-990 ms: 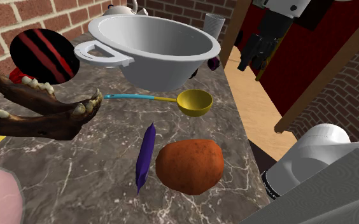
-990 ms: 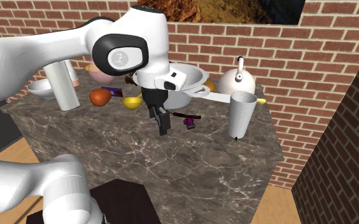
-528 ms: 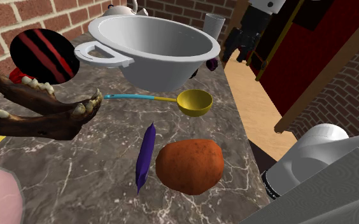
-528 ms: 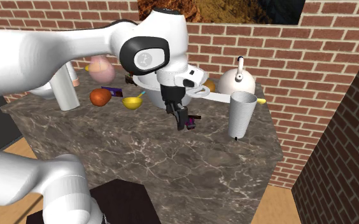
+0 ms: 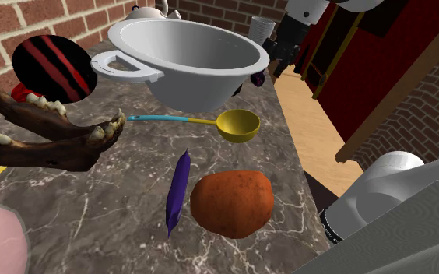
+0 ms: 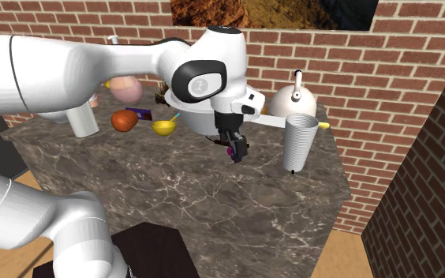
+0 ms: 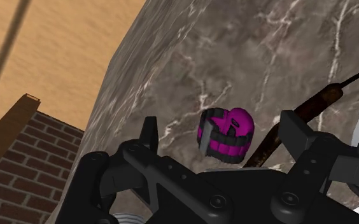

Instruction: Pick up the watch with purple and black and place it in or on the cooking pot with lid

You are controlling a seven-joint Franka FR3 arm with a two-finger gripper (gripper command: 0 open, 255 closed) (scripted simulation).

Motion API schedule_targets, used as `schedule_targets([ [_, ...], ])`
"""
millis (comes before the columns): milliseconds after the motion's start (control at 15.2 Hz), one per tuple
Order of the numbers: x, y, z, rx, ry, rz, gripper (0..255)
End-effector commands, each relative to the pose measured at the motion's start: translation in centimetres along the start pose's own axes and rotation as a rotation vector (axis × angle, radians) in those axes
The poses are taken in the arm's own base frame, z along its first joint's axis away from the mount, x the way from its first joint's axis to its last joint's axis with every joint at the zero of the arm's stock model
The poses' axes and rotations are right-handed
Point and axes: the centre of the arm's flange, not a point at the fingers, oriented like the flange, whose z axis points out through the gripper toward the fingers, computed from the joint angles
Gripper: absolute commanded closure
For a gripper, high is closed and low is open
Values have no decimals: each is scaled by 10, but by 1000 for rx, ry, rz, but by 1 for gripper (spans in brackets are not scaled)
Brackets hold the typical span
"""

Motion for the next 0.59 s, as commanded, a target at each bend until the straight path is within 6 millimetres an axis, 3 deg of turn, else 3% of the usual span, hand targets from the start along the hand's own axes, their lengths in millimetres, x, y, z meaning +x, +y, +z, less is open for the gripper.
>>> schedule_targets([
  [0, 0, 0, 11, 0, 1, 0, 0],
  [66, 0, 0, 19, 0, 1, 0, 0],
  [528, 0, 0, 19, 0, 1, 0, 0],
])
